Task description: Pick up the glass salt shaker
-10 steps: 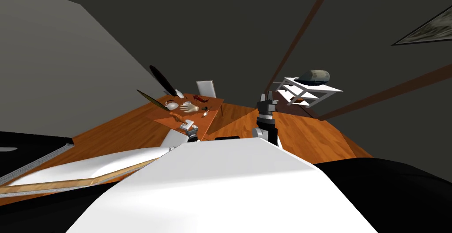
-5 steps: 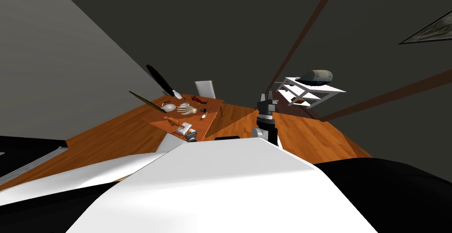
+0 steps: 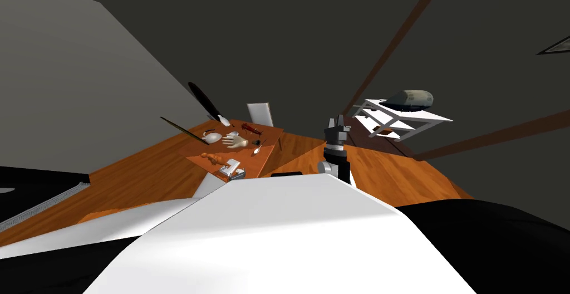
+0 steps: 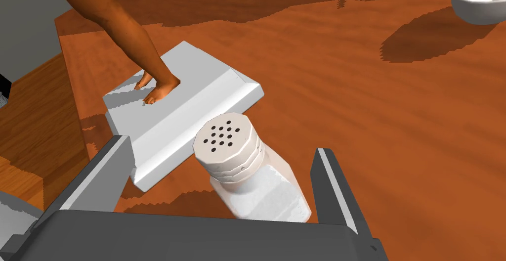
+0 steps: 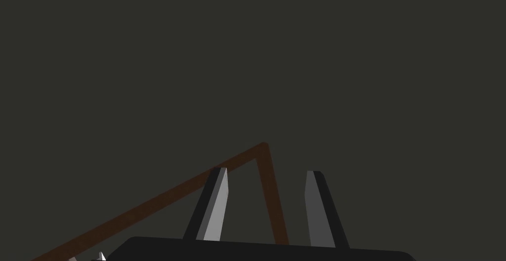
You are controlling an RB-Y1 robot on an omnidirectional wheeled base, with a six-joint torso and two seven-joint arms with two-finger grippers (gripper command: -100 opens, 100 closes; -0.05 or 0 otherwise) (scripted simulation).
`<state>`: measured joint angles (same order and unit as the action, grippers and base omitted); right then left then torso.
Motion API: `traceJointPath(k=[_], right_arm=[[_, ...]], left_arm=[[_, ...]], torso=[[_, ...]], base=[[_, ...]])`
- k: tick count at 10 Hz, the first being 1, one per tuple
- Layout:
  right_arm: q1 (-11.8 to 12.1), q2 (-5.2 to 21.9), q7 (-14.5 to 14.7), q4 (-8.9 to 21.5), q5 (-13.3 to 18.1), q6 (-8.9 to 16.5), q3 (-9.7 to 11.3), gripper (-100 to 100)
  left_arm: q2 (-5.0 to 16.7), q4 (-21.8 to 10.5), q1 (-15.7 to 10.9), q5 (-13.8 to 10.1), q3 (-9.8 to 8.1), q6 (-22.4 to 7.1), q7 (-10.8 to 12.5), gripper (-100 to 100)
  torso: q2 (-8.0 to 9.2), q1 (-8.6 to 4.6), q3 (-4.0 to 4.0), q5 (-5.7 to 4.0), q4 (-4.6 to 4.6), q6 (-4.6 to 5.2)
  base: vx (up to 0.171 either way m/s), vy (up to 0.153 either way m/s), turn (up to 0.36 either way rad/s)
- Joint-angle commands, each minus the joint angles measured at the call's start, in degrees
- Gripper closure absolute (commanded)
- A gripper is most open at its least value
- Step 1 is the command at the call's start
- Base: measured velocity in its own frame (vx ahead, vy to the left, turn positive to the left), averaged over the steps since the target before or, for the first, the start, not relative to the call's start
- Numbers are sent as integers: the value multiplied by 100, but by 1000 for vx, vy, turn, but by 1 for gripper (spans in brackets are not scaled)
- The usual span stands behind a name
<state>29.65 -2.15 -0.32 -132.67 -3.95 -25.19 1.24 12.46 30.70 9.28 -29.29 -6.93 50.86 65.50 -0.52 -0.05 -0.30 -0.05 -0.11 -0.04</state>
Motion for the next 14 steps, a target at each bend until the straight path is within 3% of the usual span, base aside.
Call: traceJointPath(k=[1,2,3,4,5,6,7,9,11,12,13,14], right_arm=[[0,0,0,0,0,0,0,0],[-1,0,0,0,0,0,0,0],[0,0,0,0,0,0,0,0],[-1,0,0,0,0,0,0,0],[0,0,0,0,0,0,0,0],[-1,0,0,0,0,0,0,0],[0,0,0,0,0,0,0,0],[0,0,0,0,0,0,0,0],[0,0,0,0,0,0,0,0],[-1,0,0,0,0,0,0,0],[-1,0,0,0,0,0,0,0],[-2,0,0,0,0,0,0,0]], left_arm=[[48,-188,21,131,-8,176,233,-100],[78,-243,207,356,-52,362,408,-100],[78,-243,207,356,-52,362,472,-100],[108,-298,393,582,-97,549,687,-100],[108,-298,393,582,-97,549,711,-100],[138,-354,578,807,-141,711,916,-100],[138,-354,578,807,-141,735,950,-100],[197,-464,950,1204,-231,1086,1342,-100],[197,-464,950,1258,-231,1107,1429,-100],[227,-519,1135,1483,-275,1294,1668,-100],[210,-418,1082,1373,-255,1146,1521,-100],[213,-431,1093,1391,-259,1181,1560,100]], torso=[[0,0,0,0,0,0],[11,4,6,0,3,3],[5,6,3,1,2,1],[10,8,5,1,3,3],[6,8,4,1,2,0],[11,3,6,1,3,3],[2,2,2,0,1,1],[7,2,4,0,2,1],[-3,0,-2,0,0,4],[21,8,11,1,5,5],[18,9,11,2,5,2],[31,9,17,2,7,5]], base=[[104,-10,38],[135,-4,57],[119,0,32],[140,-2,52],[113,-17,43],[149,-20,62],[121,-10,34],[162,-26,73],[108,-13,20],[98,-2,53],[56,-5,20],[9,-1,-4]])
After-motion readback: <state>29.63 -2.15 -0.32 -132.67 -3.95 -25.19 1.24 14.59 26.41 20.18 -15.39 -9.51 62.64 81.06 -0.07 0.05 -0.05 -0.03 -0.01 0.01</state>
